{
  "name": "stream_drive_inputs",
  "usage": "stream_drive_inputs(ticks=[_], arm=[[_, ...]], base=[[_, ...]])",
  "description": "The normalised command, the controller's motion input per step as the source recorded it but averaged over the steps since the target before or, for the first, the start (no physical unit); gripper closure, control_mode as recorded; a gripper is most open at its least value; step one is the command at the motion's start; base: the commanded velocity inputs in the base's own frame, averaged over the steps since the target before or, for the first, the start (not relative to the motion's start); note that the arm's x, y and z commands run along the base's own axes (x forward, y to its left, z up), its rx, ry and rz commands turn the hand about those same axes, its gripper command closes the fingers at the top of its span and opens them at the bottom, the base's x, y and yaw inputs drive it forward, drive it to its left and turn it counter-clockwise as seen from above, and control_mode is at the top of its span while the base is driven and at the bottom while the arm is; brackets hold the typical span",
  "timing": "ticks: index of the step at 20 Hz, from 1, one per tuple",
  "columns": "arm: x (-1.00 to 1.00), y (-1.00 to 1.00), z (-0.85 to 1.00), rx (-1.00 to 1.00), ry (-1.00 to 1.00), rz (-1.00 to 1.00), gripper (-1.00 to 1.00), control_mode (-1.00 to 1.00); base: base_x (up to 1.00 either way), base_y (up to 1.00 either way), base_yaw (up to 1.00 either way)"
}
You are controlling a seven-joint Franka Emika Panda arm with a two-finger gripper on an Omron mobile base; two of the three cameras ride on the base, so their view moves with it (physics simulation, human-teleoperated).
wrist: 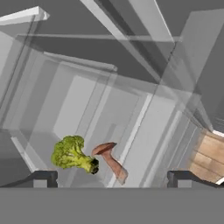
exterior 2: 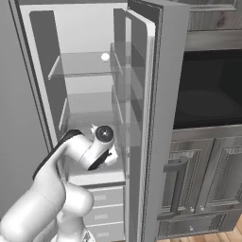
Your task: Place the broccoli and mushroom inside the fridge drawer. Close the drawer after placing the vegetables.
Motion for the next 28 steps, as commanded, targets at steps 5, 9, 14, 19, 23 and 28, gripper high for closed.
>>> stream_drive_inputs(ticks=[5,9,14,19,23,28], arm=[[0.61,0.00,0.11,0.09,-0.02,-0.02,-1.00,-1.00],[0.71,0.00,0.18,0.09,0.00,-0.02,-1.00,-1.00],[0.78,0.03,0.10,0.07,0.00,-0.02,-1.00,-1.00],[0.29,0.07,0.17,0.07,-0.02,-0.02,-1.00,-1.00],[-0.83,0.05,0.20,0.09,-0.08,-0.02,-1.00,-1.00],[-0.33,0.17,0.67,0.06,0.00,-0.02,-1.00,-1.00]], base=[[0.00,0.00,0.00],[0.00,0.00,0.00],[0.00,0.00,0.00],[0.00,0.00,0.00],[0.00,0.00,0.00],[0.00,0.00,0.00]])
